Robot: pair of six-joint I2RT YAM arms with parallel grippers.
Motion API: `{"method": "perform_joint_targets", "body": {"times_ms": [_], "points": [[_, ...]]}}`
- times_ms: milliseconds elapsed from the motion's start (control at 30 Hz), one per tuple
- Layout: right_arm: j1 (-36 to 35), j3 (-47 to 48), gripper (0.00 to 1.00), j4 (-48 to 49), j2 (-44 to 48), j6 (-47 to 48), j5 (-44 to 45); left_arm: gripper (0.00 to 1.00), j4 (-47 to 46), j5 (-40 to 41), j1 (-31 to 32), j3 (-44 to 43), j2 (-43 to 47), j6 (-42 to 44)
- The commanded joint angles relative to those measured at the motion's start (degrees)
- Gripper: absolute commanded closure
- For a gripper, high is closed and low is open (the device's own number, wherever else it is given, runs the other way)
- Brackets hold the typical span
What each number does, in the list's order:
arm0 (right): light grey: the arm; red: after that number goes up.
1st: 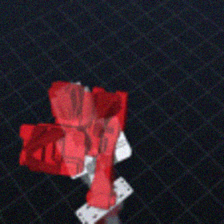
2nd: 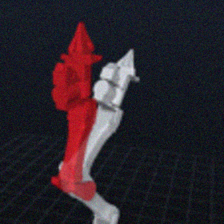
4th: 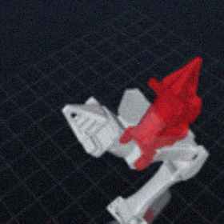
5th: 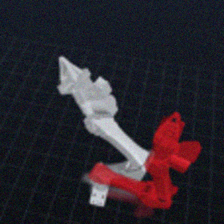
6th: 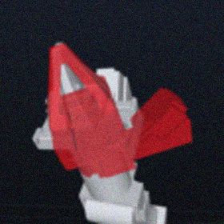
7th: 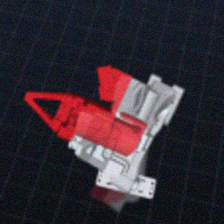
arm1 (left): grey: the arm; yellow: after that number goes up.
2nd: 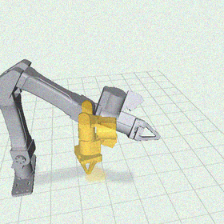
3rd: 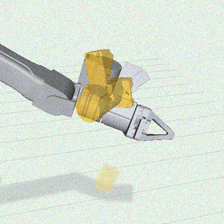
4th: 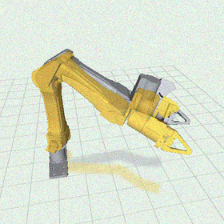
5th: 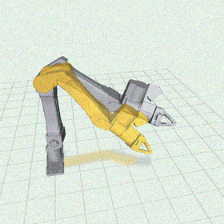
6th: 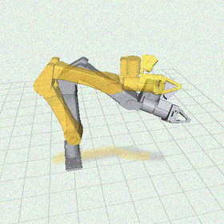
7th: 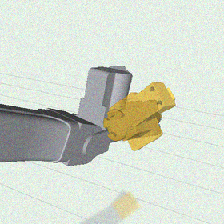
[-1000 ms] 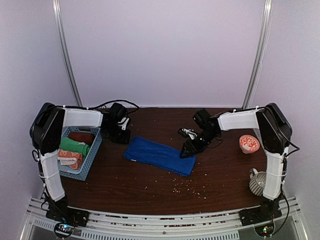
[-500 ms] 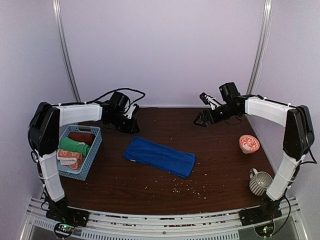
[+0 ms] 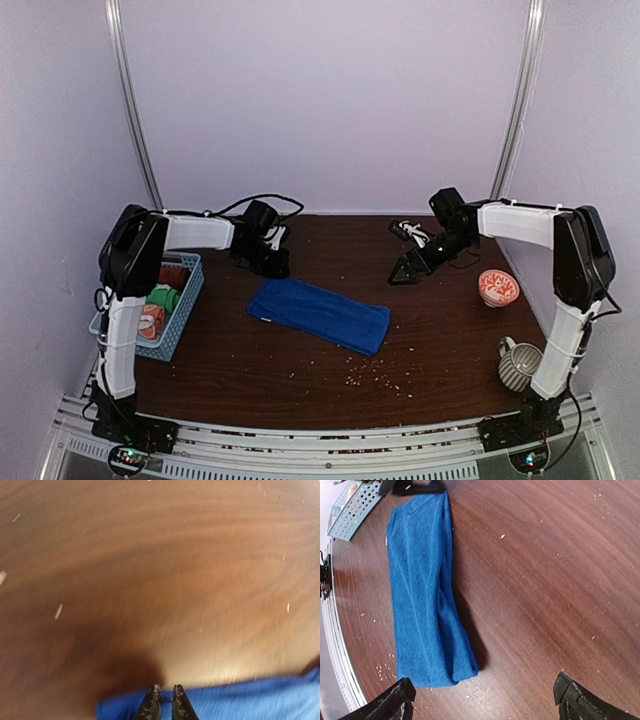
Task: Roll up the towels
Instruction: Flatten out the towel at the center of the board.
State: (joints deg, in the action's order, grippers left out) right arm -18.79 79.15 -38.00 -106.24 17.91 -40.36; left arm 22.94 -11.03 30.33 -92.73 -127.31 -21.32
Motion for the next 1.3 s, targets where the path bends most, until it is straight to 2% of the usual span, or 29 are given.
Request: {"method": "perform_joint_targets", "body": {"times_ms": [0, 133, 200, 233, 300, 333, 400, 467, 533, 600, 667, 733, 767, 833, 933, 1033, 1133, 1200, 1267], "points": [[-0.24, -2.98, 0.0, 0.9, 5.99, 2.26, 2.07, 0.91, -4.54, -4.13, 0.79, -9.09, -7.94, 1.46], [-0.21, -8.85, 0.0, 9.24, 13.63, 0.96, 10.89, 0.89, -1.03, -7.57, 1.61, -27.85, -18.84, 3.61], [-0.31, -11.98, 0.0, 14.27, 17.17, -0.44, 12.07, 0.88, 1.89, -7.66, 1.63, -36.55, -22.68, 3.75], [-0.3, -13.51, 0.0, 16.83, 18.26, -1.53, 11.92, 0.87, 2.95, -6.98, 1.58, -39.58, -23.37, 3.97], [-0.42, -14.84, 0.0, 18.72, 17.16, -3.29, 9.41, 0.85, 2.79, -4.98, 1.62, -40.14, -21.16, 4.61], [-0.43, -13.63, 0.0, 16.08, 14.19, -3.09, 6.48, 0.84, 1.83, -4.09, 1.64, -38.29, -18.67, 5.07], [-0.65, -7.11, 0.0, 4.26, 4.84, 1.39, -1.33, 0.84, -1.07, -1.9, 1.61, -31.96, -12.45, 5.83], [-1.58, 1.04, 0.04, -5.08, -3.81, 4.53, -3.02, 0.83, -4.44, 0.85, 1.8, -24.14, -4.99, 6.54], [-2.21, 2.71, 0.15, -6.09, -7.83, 5.12, -2.37, 0.83, -7.56, 5.59, 2.9, -15.96, 3.36, 8.6], [-3.25, 2.94, 0.2, -4.66, -9.4, 4.61, 0.05, 0.8, -11.63, 11.37, 5.28, -7.25, 12.16, 12.84], [-4.57, 4.0, 0.25, -5.12, -11.0, 5.17, 1.62, 0.71, -17.69, 15.0, 7.61, 5.35, 21.29, 16.69], [-6.01, 5.07, 0.29, -6.06, -12.55, 5.49, 2.52, 0.5, -23.14, 13.83, 8.02, 14.41, 26.68, 13.75], [-6.48, 5.65, 0.32, -6.64, -13.34, 5.74, 2.75, 0.45, -23.57, 13.03, 7.83, 16.99, 28.01, 11.4], [-7.14, 6.0, 0.38, -7.43, -14.52, 5.83, 2.55, 0.51, -20.71, 9.5, 7.81, 19.09, 28.52, 9.08], [-7.49, 5.08, 0.49, -7.65, -15.43, 5.57, 1.64, 0.68, -15.0, 5.3, 7.76, 20.69, 27.65, 7.36], [-7.47, 2.83, 0.63, -8.07, -14.92, 6.24, -0.71, 0.8, -14.74, 2.46, 7.95, 25.16, 28.19, 5.39], [-7.69, -2.34, 0.73, -7.41, -12.86, 6.11, -3.08, 0.88, -14.77, 2.78, 7.92, 29.76, 29.11, 2.67], [-8.47, -6.28, 0.76, -6.62, -10.57, 5.35, -4.84, 0.9, -14.49, 3.8, 7.96, 32.82, 29.9, 1.48], [-10.98, -10.46, 0.73, -6.27, -7.73, 5.81, -8.18, 0.91, -14.05, 4.36, 7.95, 34.73, 30.65, 0.92]]}}
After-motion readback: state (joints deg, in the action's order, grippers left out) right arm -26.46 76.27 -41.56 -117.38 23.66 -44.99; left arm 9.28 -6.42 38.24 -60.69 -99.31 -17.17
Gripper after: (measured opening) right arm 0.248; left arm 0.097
